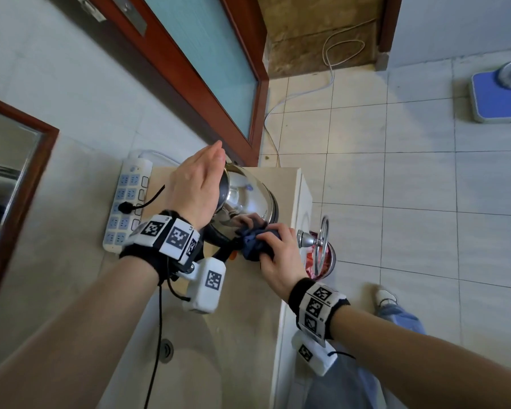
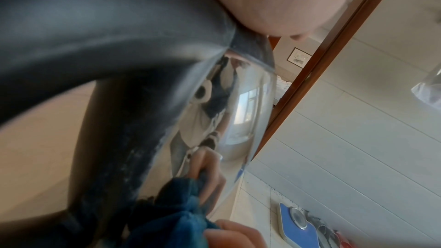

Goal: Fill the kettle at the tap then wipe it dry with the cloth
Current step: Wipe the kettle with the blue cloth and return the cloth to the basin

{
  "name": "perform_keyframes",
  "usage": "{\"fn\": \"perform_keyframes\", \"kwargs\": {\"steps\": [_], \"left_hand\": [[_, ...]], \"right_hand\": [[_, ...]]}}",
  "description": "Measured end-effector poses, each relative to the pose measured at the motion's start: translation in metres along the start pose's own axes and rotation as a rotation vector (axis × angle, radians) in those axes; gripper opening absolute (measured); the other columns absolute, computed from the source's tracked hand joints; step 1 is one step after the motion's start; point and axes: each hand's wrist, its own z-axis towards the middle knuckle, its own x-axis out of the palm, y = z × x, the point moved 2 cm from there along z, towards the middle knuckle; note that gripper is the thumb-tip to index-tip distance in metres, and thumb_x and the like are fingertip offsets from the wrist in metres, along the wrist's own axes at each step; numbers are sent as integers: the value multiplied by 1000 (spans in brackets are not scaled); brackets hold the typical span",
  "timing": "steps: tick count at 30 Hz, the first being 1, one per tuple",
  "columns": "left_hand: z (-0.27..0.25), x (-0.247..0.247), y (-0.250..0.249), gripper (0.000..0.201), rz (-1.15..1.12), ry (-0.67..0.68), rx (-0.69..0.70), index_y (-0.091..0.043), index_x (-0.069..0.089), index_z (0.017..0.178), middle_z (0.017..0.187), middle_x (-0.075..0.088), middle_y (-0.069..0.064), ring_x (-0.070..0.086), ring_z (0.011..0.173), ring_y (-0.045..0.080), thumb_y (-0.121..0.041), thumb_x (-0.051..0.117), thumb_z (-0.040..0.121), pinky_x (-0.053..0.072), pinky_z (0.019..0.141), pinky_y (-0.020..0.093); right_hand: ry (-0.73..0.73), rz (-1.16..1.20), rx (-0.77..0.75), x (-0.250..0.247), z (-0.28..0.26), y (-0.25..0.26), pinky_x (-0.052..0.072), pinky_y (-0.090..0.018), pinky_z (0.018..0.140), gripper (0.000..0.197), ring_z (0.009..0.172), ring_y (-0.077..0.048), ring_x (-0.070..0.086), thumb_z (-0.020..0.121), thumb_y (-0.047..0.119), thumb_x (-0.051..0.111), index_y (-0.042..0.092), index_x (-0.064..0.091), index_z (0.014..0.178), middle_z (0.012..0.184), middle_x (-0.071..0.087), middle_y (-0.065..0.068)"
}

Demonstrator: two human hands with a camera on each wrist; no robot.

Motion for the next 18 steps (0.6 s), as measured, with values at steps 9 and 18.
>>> {"fn": "perform_keyframes", "kwargs": {"steps": [9,18], "left_hand": [[2,-1,0,58,52,27,21,-13,44,145,149,47,3,40,140,15,-41,18,102,25,117,27],[1,2,-1,54,23,-15,-28,-15,31,152,151,44,5,40,139,18,-39,28,103,22,104,14]], "right_hand": [[-165,231,477,-39,84,17,40,-28,90,23,100,-29,54,95,12,41,2,62,102,112,56,-17],[198,140,175,-42,178,85,48,-35,87,20,97,-28,59,88,10,48,12,65,98,101,62,-12]]}}
